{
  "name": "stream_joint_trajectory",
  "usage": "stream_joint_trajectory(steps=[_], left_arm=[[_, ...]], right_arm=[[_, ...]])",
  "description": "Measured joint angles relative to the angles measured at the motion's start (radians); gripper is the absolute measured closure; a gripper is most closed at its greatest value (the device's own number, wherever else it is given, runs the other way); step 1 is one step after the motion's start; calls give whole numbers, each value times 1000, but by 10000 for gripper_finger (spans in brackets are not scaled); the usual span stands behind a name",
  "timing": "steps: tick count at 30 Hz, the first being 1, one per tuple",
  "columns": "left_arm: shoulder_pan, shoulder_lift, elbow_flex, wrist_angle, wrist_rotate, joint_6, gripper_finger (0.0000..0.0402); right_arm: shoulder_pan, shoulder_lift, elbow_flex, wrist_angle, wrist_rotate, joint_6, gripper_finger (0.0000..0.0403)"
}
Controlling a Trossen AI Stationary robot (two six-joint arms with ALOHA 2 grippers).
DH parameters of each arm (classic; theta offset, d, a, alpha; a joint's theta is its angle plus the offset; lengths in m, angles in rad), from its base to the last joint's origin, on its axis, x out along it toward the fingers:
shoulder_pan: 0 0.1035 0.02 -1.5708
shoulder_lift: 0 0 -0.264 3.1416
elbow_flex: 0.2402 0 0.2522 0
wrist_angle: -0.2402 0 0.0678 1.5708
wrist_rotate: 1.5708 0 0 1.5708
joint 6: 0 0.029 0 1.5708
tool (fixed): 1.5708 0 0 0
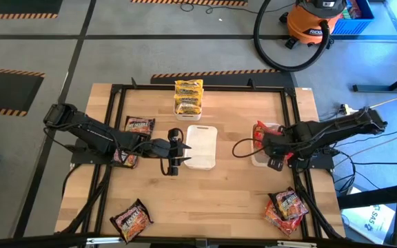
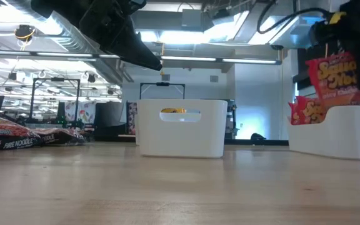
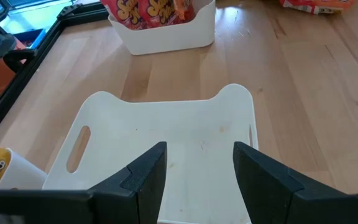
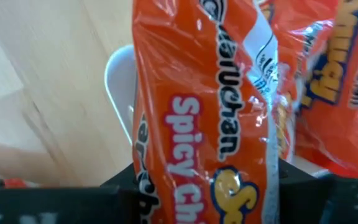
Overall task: Sort Maruchan noodles
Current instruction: Put the orange noodle pack into the bottom right white bin
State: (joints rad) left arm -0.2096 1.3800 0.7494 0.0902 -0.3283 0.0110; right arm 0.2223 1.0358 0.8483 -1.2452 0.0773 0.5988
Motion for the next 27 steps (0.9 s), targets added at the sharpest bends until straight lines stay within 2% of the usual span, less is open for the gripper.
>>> stream_joint_trajectory(steps=[4, 10, 16, 27], left_arm=[[0, 0, 0, 0, 0, 0, 223], [0, 0, 0, 0, 0, 0, 223], [0, 0, 0, 1, 0, 0, 223], [0, 0, 0, 0, 0, 0, 223]], right_arm=[[0, -2, -64, 99, 2, -31, 272], [0, -2, -152, 162, 64, -55, 272], [0, 5, -232, 252, 70, -77, 272], [-1, 98, -241, 264, 138, -50, 259]])
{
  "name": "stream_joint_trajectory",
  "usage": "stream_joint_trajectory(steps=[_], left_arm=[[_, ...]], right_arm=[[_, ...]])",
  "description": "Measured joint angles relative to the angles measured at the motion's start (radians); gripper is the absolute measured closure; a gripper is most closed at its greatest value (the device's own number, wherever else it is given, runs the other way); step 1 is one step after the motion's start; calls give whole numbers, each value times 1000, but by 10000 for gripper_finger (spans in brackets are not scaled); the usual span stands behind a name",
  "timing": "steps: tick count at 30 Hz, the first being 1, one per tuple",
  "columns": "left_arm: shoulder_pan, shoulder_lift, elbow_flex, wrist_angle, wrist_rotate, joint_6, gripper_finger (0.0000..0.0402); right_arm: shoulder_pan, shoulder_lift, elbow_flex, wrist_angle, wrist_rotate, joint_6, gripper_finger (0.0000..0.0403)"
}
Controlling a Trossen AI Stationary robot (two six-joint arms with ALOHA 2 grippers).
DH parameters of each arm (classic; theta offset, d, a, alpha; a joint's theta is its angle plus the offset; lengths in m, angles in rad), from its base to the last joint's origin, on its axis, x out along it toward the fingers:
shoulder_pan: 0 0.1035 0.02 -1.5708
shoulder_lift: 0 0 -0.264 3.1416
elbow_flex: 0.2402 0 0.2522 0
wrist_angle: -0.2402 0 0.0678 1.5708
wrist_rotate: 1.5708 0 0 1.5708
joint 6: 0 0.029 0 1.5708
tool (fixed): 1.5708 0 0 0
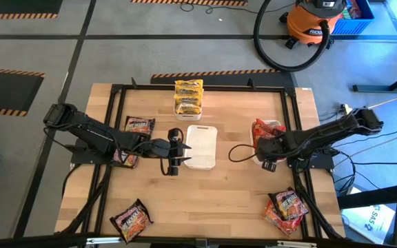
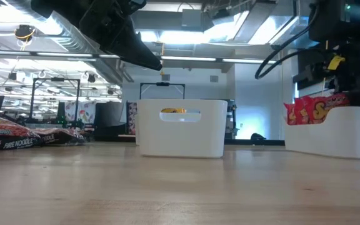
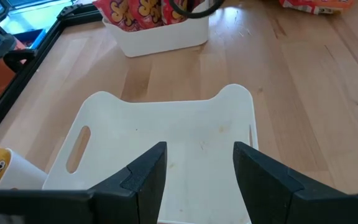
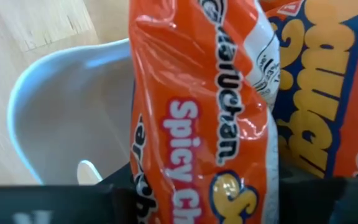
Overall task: Sort Maruchan noodles
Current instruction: Put the orange noodle pack into the bottom right white bin
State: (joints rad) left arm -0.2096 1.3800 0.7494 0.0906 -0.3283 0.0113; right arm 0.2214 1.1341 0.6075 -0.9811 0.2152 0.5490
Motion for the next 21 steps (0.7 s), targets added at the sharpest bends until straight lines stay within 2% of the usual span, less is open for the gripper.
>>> stream_joint_trajectory(steps=[9, 16, 21], left_arm=[[0, 0, 0, 0, 0, 0, 223], [0, 0, 0, 0, 0, 0, 223], [0, 0, 0, 0, 21, 0, 223]], right_arm=[[0, 3, 12, -21, 5, 48, 225], [0, 2, 129, -164, 78, 75, 179], [0, 2, 149, -218, 125, 74, 175]])
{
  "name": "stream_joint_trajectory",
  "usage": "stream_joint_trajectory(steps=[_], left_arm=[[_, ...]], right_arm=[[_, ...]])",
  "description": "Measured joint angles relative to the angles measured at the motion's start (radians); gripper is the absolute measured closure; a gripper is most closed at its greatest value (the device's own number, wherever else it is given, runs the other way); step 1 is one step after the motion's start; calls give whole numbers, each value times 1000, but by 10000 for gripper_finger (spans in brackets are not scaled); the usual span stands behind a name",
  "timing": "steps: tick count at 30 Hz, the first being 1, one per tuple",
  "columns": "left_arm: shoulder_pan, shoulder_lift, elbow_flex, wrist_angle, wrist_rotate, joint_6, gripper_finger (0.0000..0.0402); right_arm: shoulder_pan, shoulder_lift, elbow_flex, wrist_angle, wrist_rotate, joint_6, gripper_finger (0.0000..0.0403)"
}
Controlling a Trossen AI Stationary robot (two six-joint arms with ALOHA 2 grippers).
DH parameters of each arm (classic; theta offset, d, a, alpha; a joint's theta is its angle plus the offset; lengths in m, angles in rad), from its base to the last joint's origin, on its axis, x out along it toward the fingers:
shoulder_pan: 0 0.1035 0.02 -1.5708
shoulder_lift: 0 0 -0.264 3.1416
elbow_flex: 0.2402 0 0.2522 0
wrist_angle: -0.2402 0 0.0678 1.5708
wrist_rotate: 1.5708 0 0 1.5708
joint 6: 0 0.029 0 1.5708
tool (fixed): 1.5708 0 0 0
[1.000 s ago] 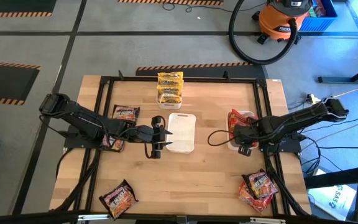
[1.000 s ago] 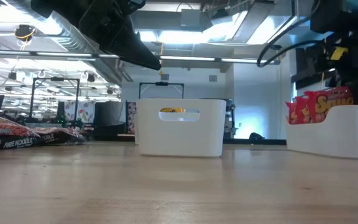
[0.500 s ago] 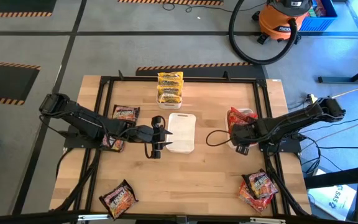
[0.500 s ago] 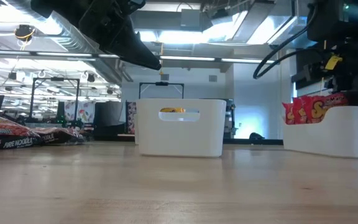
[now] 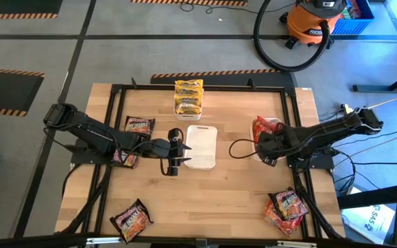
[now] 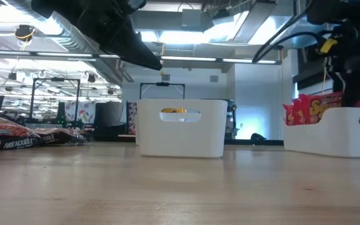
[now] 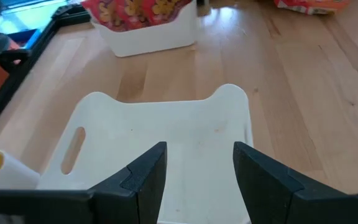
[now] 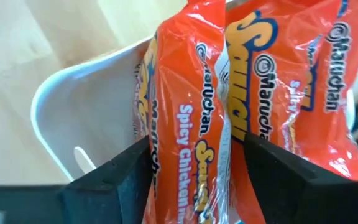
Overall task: Sort Maruchan noodles
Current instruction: Put the orange noodle pack into the bottom right white bin
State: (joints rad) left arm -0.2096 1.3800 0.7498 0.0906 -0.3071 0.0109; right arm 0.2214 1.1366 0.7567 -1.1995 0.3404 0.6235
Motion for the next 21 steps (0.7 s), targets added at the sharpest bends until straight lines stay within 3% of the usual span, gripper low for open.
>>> stream_joint_trajectory(steps=[13, 21], left_arm=[[0, 0, 0, 0, 32, 0, 223], [0, 0, 0, 0, 32, 0, 223]], right_arm=[[0, 0, 0, -6, 141, -52, 209], [-39, 31, -26, 5, 114, -47, 227]])
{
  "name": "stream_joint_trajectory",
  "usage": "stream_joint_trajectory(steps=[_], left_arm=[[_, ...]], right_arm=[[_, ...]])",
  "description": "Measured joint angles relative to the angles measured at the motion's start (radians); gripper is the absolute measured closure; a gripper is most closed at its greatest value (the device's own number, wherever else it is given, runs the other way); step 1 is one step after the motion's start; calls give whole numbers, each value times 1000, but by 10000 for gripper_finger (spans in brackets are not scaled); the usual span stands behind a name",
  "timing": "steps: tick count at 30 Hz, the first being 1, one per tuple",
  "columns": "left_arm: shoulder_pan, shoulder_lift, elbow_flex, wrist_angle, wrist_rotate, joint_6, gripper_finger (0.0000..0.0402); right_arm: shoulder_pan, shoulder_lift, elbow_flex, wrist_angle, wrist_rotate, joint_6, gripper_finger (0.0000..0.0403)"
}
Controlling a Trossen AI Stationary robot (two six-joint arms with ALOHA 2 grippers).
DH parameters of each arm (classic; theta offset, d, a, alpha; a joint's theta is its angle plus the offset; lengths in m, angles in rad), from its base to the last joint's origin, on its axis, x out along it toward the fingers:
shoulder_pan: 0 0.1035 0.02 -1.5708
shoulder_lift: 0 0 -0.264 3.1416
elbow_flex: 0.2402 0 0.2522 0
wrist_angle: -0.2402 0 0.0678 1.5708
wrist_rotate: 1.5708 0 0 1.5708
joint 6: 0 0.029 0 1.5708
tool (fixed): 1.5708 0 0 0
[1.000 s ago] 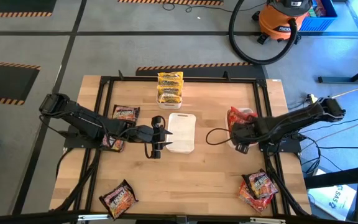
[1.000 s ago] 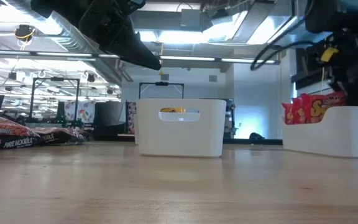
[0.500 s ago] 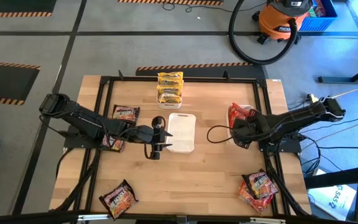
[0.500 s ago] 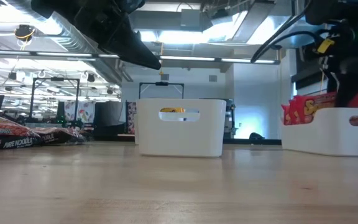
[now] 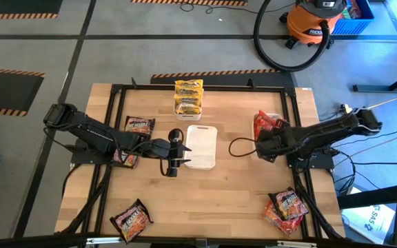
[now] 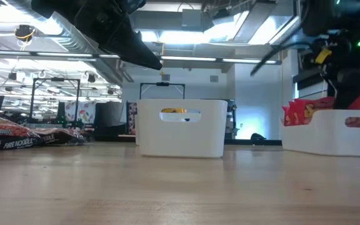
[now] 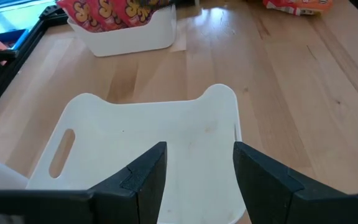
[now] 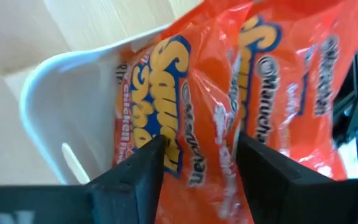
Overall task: Sort Maruchan noodles
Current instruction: Put the orange noodle pack into the bottom right white bin, then move the black noodle pack to the top
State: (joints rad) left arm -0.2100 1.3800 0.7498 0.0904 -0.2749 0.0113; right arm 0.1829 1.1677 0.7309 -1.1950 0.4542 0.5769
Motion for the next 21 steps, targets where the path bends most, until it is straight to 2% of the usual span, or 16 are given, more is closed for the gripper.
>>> stream_joint_trajectory(steps=[9, 17, 21], left_arm=[[0, 0, 0, 0, 0, 0, 223], [0, 0, 0, 0, 0, 0, 223], [0, 0, 0, 0, 0, 0, 223]], right_arm=[[-40, 32, 20, -4, -31, -6, 221], [-40, 32, 105, -71, -80, 35, 145], [-38, 32, 209, -135, -171, 71, 119]])
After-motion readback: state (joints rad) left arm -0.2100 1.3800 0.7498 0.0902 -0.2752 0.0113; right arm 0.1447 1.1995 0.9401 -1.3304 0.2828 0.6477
